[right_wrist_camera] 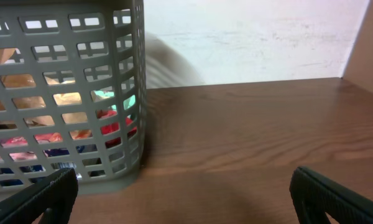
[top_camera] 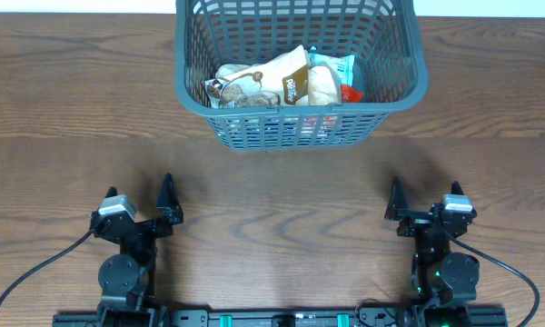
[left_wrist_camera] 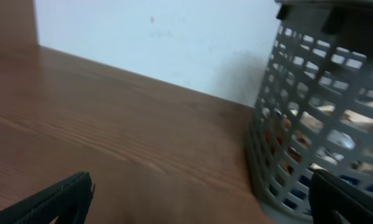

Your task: Pack container

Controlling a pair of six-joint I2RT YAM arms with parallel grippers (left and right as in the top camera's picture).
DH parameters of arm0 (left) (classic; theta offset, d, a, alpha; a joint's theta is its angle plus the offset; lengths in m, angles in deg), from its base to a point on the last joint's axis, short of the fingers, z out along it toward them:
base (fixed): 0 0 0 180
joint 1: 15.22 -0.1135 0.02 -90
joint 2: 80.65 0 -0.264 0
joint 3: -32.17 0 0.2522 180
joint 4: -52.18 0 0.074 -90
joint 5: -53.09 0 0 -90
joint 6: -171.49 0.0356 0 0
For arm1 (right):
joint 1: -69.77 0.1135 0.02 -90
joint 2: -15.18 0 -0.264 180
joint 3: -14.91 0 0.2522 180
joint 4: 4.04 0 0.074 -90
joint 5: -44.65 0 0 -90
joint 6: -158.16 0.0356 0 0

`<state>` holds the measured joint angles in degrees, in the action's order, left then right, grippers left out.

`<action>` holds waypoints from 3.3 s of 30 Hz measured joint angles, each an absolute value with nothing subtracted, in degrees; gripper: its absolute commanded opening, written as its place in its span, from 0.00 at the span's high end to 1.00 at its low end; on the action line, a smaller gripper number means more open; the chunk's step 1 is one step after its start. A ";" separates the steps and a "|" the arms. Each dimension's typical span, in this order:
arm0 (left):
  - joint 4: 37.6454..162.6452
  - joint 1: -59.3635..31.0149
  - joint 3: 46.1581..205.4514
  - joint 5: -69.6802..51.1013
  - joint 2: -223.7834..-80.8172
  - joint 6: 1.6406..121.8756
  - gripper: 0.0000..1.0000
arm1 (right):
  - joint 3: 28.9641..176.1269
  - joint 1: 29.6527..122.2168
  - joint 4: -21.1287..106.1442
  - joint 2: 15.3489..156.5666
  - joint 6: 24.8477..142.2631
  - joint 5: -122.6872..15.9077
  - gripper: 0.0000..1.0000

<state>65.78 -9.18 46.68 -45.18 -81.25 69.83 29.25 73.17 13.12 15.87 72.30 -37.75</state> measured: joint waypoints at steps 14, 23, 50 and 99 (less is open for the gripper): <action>68.09 -9.18 47.47 -36.76 -81.23 75.41 0.01 | 29.25 73.17 13.10 15.87 72.30 -37.75 0.01; 68.11 -7.43 47.47 -36.17 -81.23 82.97 0.01 | 29.25 73.17 13.10 15.87 72.30 -37.75 0.01; 68.14 -4.94 47.47 -36.11 -81.23 87.58 0.01 | 29.25 73.17 13.10 15.87 72.30 -37.75 0.01; 68.14 -5.01 47.47 -36.00 -81.23 87.58 0.01 | 29.25 73.17 13.10 15.87 72.30 -37.75 0.01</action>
